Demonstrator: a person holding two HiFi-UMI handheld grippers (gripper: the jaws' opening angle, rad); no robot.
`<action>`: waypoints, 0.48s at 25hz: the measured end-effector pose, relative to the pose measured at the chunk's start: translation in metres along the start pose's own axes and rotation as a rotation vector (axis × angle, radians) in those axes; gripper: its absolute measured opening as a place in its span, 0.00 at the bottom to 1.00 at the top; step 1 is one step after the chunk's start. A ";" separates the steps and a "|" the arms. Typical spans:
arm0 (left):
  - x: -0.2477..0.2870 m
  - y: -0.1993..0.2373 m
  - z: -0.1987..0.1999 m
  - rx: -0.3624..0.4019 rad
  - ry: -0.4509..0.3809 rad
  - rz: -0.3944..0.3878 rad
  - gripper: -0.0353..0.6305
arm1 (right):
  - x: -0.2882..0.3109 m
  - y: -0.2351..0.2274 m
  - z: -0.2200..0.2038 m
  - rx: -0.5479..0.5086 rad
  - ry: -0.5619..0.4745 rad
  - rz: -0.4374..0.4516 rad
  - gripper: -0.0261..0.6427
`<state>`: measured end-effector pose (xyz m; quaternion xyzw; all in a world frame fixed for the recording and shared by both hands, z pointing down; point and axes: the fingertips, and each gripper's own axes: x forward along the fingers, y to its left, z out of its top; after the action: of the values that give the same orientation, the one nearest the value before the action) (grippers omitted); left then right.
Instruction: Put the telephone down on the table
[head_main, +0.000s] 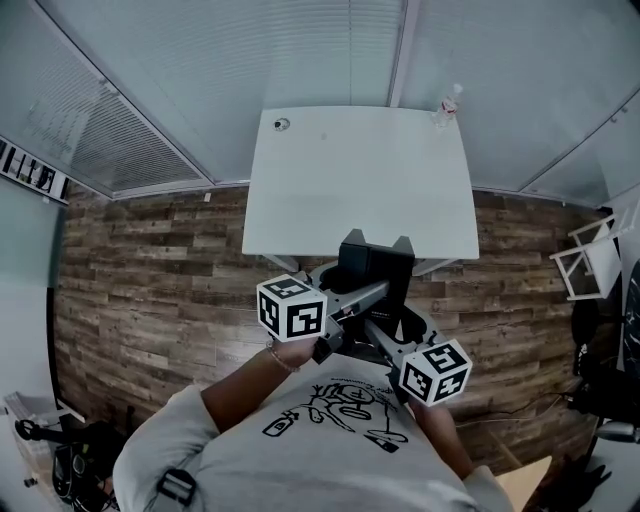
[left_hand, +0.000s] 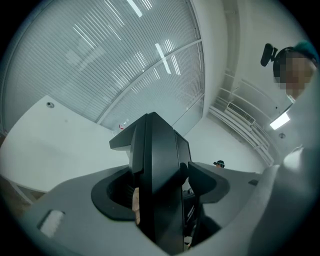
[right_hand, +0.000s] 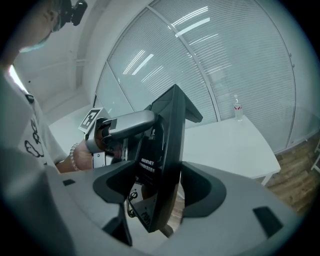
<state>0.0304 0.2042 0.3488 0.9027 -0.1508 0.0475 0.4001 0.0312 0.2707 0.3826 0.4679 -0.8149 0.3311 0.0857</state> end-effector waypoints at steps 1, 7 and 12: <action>0.004 0.000 0.001 -0.002 -0.003 0.000 0.54 | -0.001 -0.004 0.001 -0.002 0.003 0.000 0.45; 0.018 0.006 0.004 -0.025 -0.008 0.010 0.54 | 0.000 -0.019 0.006 0.000 0.026 0.008 0.45; 0.022 0.015 0.012 -0.029 -0.005 0.019 0.54 | 0.009 -0.024 0.012 0.005 0.031 0.016 0.45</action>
<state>0.0462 0.1809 0.3560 0.8955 -0.1610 0.0466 0.4122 0.0482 0.2481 0.3884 0.4563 -0.8164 0.3412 0.0945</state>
